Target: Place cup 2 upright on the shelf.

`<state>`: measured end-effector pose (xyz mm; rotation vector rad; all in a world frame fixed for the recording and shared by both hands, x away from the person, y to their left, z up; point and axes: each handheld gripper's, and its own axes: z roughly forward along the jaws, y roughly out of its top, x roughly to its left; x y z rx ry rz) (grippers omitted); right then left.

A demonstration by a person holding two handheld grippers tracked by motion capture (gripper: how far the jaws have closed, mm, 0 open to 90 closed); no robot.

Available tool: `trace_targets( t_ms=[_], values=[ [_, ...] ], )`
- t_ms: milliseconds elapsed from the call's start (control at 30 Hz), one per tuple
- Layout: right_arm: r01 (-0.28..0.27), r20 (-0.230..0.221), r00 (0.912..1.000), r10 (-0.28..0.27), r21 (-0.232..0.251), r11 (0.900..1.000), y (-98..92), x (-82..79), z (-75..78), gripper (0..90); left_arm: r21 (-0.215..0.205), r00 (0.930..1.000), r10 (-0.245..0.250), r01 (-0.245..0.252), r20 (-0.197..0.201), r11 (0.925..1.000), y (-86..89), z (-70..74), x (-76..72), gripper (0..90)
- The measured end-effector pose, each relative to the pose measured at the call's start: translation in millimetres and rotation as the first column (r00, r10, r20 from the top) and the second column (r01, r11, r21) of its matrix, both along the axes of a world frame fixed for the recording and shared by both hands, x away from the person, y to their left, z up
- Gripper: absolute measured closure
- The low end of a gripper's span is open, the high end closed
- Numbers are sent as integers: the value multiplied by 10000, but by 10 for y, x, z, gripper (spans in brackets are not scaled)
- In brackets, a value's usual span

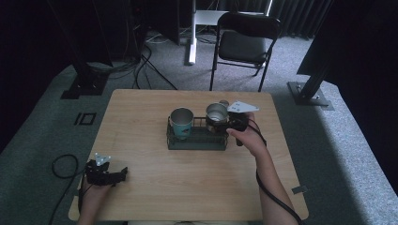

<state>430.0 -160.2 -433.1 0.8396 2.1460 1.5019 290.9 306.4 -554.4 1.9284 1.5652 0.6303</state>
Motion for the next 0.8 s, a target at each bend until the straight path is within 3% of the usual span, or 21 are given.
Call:
trace_targets(
  t_ms=[800],
  values=[
    [-365,-738,9968,309,-751,9965,227,168,-305,177,-1,10000,0,0,-1,10000,0,0,0,14]
  ],
)
